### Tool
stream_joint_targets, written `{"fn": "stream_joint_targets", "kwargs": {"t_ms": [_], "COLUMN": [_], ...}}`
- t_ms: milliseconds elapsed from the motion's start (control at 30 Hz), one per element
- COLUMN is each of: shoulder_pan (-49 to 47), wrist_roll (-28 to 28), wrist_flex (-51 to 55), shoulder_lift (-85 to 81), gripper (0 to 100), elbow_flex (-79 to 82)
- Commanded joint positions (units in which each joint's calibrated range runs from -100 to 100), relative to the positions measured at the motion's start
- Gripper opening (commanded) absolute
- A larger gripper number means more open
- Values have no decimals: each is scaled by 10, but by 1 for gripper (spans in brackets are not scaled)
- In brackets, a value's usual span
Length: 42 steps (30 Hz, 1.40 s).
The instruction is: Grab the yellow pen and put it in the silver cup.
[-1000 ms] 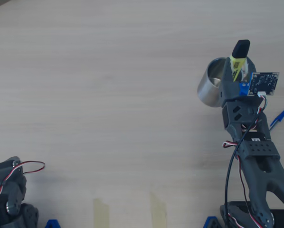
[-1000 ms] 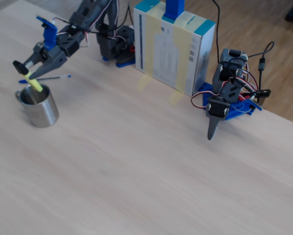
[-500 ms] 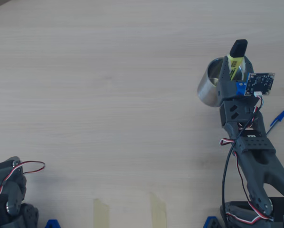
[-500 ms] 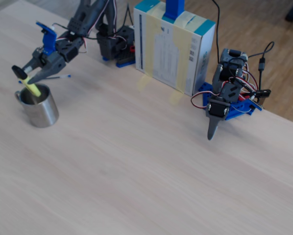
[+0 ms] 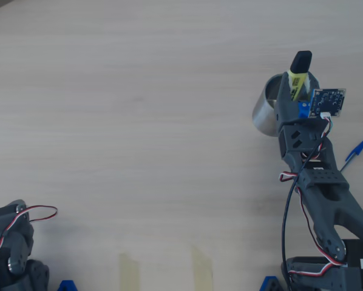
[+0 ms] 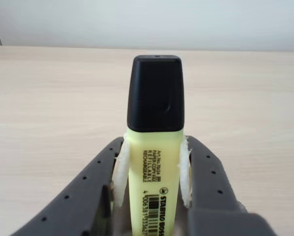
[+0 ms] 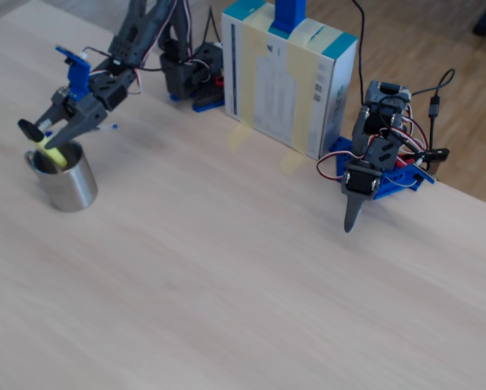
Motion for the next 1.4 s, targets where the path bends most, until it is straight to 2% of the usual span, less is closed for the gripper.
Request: {"fn": "stream_joint_targets", "kwargs": {"t_ms": [0, 1200, 1367], "shoulder_pan": [4, 3, -1], "wrist_roll": [4, 4, 5], "wrist_flex": [-11, -2, -2], "shoulder_lift": [3, 35, 35], "gripper": [2, 3, 7], "elbow_flex": [-34, 3, 4]}}
